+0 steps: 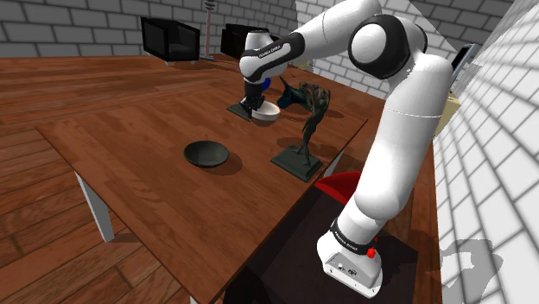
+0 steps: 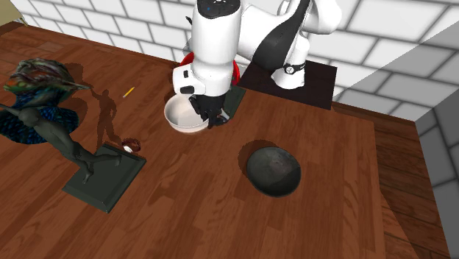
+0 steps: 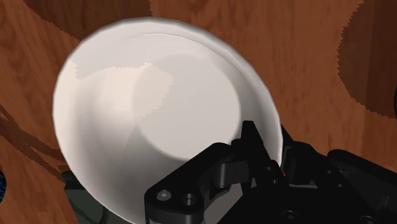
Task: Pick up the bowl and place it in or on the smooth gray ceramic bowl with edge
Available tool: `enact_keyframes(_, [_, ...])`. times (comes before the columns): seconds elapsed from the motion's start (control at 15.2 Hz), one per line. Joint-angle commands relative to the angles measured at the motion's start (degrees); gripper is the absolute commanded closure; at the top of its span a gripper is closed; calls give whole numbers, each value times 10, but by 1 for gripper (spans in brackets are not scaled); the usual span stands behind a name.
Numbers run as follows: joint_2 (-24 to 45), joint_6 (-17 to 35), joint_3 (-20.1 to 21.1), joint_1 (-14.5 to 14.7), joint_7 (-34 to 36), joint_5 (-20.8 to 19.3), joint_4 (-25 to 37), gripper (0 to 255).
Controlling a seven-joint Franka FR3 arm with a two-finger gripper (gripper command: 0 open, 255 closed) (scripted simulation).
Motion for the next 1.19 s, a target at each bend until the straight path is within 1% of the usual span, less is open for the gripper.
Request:
enact_keyframes(0.0, [-7, -9, 4, 8, 13, -2, 0, 255])
enact_keyframes(0.26, [-17, -19, 23, 41, 67, -10, -7, 255])
enact_keyframes(0.59, [-19, -36, 48, 81, 132, -15, -2, 255])
enact_keyframes(1.12, [5, -72, 88, 142, 231, -19, 42, 255])
